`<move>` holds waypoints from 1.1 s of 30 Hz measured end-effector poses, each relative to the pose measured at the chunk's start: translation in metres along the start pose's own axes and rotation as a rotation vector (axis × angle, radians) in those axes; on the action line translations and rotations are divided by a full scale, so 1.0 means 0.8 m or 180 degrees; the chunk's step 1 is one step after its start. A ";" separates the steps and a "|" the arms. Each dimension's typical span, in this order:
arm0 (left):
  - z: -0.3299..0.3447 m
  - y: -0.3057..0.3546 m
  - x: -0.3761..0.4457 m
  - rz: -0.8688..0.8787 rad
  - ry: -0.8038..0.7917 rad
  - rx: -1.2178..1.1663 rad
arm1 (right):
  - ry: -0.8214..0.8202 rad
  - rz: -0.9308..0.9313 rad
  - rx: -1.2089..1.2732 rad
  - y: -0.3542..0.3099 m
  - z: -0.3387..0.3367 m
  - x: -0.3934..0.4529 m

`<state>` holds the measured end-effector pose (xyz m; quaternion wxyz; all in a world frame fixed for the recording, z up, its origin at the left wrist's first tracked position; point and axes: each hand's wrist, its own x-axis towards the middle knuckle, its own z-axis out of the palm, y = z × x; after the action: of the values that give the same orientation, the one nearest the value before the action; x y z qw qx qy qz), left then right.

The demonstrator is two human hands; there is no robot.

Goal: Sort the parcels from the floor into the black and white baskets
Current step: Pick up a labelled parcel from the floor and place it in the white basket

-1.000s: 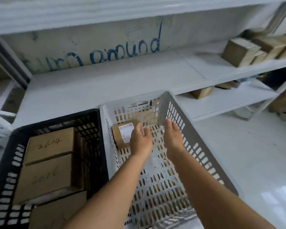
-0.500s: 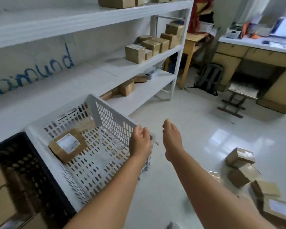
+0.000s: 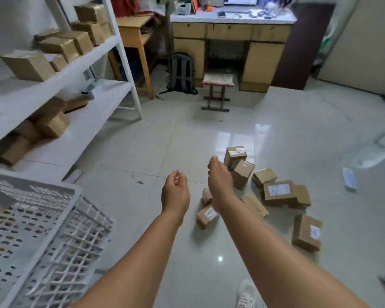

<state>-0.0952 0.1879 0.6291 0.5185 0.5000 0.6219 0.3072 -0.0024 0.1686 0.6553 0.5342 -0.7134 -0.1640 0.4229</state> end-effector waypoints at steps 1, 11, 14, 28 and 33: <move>0.025 -0.001 -0.004 -0.0037 -0.0072 0.0027 | 0.0079 0.0064 0.0033 0.004 -0.023 0.012; 0.257 0.010 -0.020 -0.0427 -0.0526 0.0400 | 0.0666 0.0516 0.0298 0.045 -0.234 0.134; 0.308 0.011 -0.016 -0.0508 -0.0616 0.0538 | 0.0823 0.0697 0.0320 0.056 -0.283 0.163; 0.467 -0.056 0.083 -0.0518 -0.1171 0.1083 | 0.1382 0.1271 0.0734 0.156 -0.393 0.290; 0.525 -0.124 0.165 -0.0599 -0.1256 0.1359 | 0.1555 0.1446 0.0717 0.227 -0.396 0.374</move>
<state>0.2794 0.2237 0.3805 0.5386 0.5879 0.6033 0.0171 0.3811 0.1079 0.3866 0.5252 -0.7484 0.1792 0.3632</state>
